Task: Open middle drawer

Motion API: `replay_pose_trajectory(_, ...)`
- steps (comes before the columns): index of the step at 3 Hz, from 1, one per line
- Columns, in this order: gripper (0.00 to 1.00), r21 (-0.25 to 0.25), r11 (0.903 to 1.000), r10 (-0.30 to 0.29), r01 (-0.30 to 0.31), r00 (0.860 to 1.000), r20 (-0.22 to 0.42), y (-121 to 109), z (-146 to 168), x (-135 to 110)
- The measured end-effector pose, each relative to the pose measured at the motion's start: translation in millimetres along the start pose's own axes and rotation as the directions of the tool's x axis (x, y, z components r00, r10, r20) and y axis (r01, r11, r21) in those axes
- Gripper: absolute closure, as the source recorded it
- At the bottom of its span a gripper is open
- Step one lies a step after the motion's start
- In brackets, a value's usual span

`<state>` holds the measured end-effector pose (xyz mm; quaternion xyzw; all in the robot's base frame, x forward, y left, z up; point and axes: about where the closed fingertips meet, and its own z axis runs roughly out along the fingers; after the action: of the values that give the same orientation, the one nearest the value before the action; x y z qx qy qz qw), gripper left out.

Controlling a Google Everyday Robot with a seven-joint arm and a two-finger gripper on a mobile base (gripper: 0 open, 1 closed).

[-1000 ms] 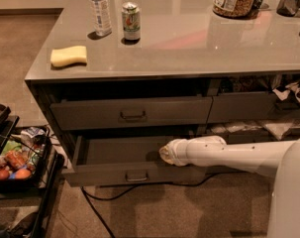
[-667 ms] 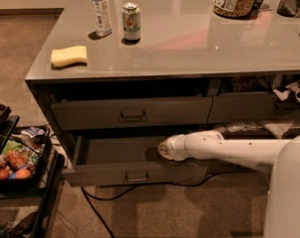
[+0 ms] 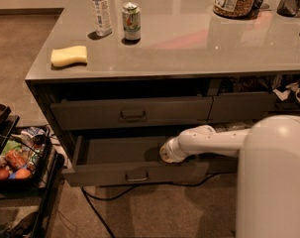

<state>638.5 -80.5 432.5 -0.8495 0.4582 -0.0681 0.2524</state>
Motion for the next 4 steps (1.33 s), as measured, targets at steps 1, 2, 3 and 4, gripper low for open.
replay_pose_trajectory(1, 1.00, -0.063, 0.9977, 0.025, -0.025, 1.000, 0.005, 20, 10, -2)
replay_pose_trajectory(2, 1.00, -0.118, 0.9918, 0.053, -0.050, 0.998, 0.023, 39, 21, -6)
replay_pose_trajectory(3, 1.00, -0.151, 0.9852, 0.089, -0.081, 0.995, 0.047, 55, 24, -11)
replay_pose_trajectory(4, 1.00, -0.171, 0.9802, 0.111, -0.100, 0.992, 0.056, 63, 14, -16)
